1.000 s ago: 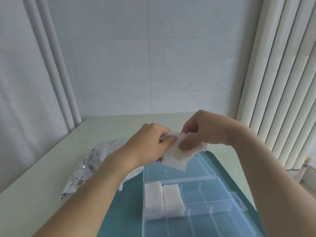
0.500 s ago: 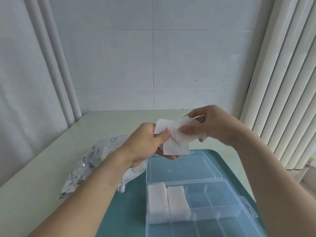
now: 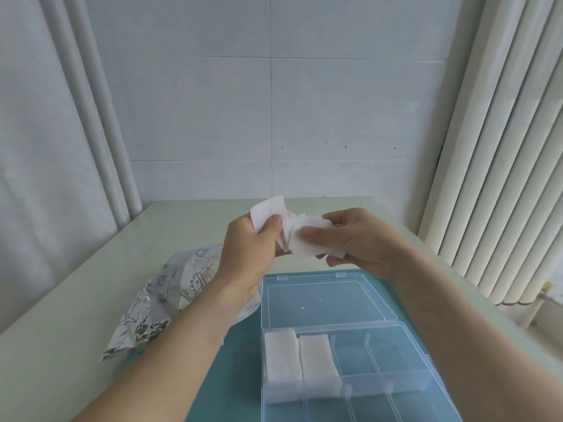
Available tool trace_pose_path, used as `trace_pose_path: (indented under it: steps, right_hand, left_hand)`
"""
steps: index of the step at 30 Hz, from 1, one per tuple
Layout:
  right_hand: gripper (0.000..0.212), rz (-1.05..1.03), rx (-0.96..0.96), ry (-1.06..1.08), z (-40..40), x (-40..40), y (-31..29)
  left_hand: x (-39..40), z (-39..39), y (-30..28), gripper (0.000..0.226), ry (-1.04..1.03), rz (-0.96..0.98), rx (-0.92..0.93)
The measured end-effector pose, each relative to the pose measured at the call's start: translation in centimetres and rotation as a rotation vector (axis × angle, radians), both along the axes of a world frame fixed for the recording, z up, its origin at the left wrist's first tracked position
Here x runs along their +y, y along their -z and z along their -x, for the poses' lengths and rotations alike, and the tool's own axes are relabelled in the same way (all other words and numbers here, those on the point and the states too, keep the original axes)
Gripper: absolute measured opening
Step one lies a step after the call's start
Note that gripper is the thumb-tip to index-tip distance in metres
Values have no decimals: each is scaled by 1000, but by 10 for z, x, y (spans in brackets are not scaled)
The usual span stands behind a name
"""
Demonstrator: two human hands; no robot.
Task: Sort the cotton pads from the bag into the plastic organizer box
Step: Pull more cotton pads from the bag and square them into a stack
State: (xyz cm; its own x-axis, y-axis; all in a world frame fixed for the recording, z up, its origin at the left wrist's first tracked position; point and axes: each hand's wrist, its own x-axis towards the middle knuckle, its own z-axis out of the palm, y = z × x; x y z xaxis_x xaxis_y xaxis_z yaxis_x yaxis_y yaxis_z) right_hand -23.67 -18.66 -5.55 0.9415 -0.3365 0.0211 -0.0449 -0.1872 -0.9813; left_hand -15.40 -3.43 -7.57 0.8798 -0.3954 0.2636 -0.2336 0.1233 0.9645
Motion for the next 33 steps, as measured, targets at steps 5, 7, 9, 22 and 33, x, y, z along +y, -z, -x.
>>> trace_pose_path:
  steps: [5,7,9,22,33]
  right_hand:
    - [24,143,-53,94,8,-14,-7]
    - [22,186,-21,21,18,-17,-16]
    - [28,170,13,-82,24,-16,-22]
    - [10,48,-39,-72,11,-11,-10]
    - [27,340,-2,98,21,-5,-21]
  left_hand:
    - [2,-1,-8,25,66,55,132]
    - [3,-4,-3,20,9,26,134]
    - [3,-6,0,12,11,35,169]
    - [6,-2,-11,5,195,77,333]
    - [12,-3,-12,35,439,-99,290]
